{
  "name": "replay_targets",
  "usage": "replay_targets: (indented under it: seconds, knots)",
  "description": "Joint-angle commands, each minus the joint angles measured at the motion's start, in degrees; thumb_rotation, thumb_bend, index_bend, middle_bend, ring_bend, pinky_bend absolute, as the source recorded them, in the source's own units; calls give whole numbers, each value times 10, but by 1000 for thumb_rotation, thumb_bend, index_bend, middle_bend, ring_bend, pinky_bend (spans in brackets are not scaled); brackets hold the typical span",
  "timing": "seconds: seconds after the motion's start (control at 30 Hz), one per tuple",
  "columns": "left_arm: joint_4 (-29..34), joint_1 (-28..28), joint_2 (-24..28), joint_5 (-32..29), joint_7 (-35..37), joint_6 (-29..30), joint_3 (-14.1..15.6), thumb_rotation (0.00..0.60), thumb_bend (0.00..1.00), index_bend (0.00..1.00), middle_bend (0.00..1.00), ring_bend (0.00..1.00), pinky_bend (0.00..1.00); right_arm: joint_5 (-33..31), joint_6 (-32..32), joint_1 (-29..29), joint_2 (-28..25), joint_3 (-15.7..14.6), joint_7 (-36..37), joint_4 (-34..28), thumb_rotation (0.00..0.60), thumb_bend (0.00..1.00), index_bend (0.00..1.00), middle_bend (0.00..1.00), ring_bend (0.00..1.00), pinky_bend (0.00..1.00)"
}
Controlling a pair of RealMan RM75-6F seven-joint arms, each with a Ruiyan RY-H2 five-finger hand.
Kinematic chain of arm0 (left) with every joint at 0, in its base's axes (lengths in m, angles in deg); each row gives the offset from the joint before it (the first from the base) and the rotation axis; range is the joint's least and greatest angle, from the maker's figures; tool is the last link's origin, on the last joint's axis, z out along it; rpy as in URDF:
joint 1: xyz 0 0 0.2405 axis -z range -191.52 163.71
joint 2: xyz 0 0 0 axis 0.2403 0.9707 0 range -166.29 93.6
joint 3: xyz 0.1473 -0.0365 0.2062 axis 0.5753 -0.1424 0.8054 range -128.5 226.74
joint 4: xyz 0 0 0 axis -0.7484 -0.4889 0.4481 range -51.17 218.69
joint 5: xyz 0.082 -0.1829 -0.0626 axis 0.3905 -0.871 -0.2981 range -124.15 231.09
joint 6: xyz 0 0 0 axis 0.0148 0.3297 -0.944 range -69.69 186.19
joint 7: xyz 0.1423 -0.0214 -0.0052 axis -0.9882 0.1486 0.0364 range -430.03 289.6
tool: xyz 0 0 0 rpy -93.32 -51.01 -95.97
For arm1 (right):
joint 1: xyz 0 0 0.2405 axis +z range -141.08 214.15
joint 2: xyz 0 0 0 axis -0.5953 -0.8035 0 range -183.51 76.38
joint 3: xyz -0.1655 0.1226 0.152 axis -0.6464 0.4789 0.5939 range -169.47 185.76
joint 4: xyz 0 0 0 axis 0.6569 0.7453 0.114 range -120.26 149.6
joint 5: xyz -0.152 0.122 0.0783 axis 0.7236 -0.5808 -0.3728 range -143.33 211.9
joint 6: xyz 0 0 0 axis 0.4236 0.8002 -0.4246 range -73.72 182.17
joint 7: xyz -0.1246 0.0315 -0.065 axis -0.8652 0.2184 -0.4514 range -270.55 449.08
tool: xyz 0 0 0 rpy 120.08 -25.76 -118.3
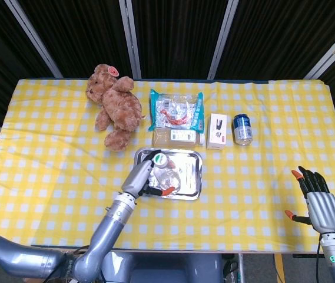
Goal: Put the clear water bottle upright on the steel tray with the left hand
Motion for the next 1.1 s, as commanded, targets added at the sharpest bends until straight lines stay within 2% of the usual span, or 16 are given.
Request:
replay_targets:
  seconds: [0.03,0.1,0.23,0.4,0.6,0.77,0.97,1.1]
  knots:
    - [-4,25,-29,-24,-38,31,-12,600,382,516,497,42,18,1,4,-2,-1,0,3,0,600,50,98,0,0,0]
    - [6,19,-21,-28,-42,38,-11,600,382,516,497,42,18,2,6,-3,-1,0,3,-1,600,50,98,0,0,0]
    - [33,-11,30,-23,-56,60,8,600,382,516,498,42,18,5,8,-4,-2,-1,2,-3,600,49,98,0,0,0]
    - [76,-74,134,-2,-31,67,31,600,382,516,497,42,18,6,6,-3,0,-3,-5,-6,600,49,98,0,0,0]
    - [95,-177,297,61,86,37,56,600,382,517,499,43,18,6,6,-2,2,-3,-13,-10,600,49,98,0,0,0]
    - [58,-243,386,118,217,-5,70,600,382,518,499,42,18,6,4,-2,3,-4,-18,-13,600,49,103,0,0,0]
    - [-3,-278,418,164,333,-56,84,600,382,518,499,42,19,6,2,-1,4,-4,-21,-13,600,50,106,0,0,0]
    - [-28,-271,402,175,354,-79,86,600,382,518,499,43,18,6,2,-1,4,-4,-21,-13,600,49,106,0,0,0]
